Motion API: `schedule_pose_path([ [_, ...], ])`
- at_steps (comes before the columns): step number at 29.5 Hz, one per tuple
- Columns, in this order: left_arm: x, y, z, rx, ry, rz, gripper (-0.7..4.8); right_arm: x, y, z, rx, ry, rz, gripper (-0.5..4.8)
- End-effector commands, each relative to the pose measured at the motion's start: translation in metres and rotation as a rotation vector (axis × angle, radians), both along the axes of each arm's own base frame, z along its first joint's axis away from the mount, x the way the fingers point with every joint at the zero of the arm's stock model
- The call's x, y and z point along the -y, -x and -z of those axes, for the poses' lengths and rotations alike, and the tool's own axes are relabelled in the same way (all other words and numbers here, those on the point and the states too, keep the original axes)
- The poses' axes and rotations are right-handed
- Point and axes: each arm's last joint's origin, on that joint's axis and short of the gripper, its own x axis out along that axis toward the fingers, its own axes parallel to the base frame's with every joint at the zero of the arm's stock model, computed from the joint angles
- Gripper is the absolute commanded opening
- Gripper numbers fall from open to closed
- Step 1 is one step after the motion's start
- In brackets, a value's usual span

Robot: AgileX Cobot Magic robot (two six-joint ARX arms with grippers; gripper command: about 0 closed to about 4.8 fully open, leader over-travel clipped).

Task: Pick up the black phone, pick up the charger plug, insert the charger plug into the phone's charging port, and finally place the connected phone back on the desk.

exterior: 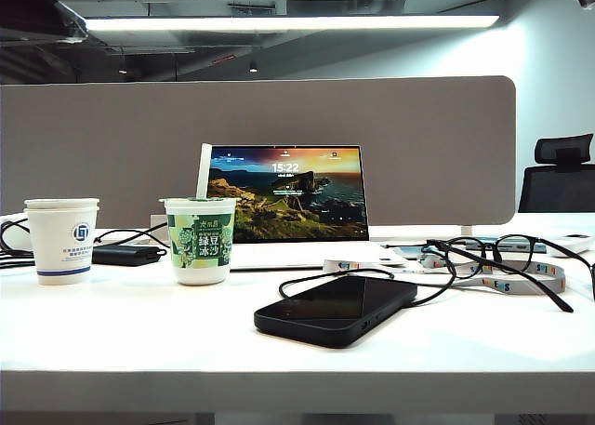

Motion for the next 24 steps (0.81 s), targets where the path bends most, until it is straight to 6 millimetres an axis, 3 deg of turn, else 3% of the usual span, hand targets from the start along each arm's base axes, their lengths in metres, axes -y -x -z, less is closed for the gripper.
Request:
schedule_pose_path([
  [1,-0.007,-0.002,-0.004,0.024,0.026,-0.096,-0.06,0.0,0.0,-0.001,0.008,-0.013,-0.001,0.04],
  [11,-0.053,-0.004,-0.011,0.158,0.088,-0.39,-0.06,0.0,0.0,-0.001,0.007,-0.013,-0.001,0.04],
  [24,-0.073,-0.009,0.027,0.12,0.044,-0.545,-0.06,0.0,0.0,-0.001,0.007,-0.013,-0.001,0.04],
])
